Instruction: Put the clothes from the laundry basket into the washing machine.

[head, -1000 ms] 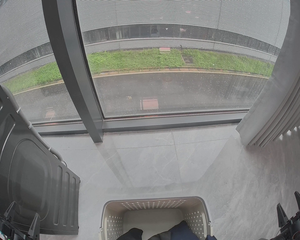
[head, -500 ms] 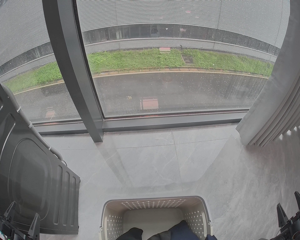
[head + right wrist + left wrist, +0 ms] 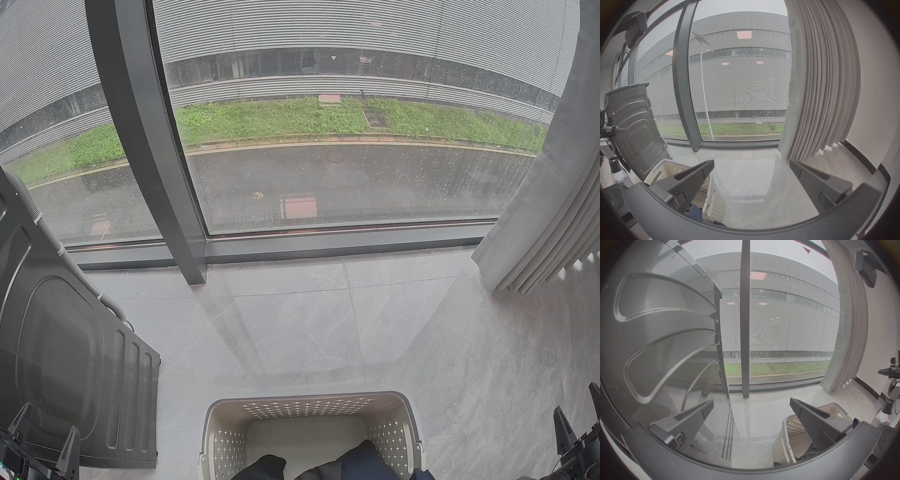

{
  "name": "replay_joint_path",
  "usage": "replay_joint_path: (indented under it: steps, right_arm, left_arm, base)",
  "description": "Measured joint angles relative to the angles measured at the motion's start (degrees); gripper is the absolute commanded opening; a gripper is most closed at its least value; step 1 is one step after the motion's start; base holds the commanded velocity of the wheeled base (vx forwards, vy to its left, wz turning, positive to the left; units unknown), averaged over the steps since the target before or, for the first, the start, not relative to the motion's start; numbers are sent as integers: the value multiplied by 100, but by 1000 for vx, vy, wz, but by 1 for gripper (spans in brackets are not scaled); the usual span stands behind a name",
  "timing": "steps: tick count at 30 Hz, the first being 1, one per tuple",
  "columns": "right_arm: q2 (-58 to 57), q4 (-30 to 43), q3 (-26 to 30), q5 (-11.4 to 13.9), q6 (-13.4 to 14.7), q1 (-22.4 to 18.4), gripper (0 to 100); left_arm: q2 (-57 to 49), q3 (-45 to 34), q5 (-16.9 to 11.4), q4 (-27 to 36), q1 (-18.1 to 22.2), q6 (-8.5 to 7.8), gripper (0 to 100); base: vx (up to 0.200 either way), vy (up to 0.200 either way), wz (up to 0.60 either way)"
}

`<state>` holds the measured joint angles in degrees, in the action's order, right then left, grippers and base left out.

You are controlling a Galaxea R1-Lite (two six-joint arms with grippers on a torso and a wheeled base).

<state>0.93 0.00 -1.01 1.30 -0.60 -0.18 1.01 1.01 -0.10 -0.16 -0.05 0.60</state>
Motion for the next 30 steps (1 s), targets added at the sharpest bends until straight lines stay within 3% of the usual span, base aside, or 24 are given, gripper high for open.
replay_joint_path:
  steps: [16,30]
  right_arm:
    - [0,0,0,-2,0,0,100]
    - [0,0,0,0,0,0,100]
  left_arm:
    - [0,0,2,0,2,9,100]
    - [0,0,2,0,5,9,100]
  base:
    - [0,0,0]
    - [-200,0,0]
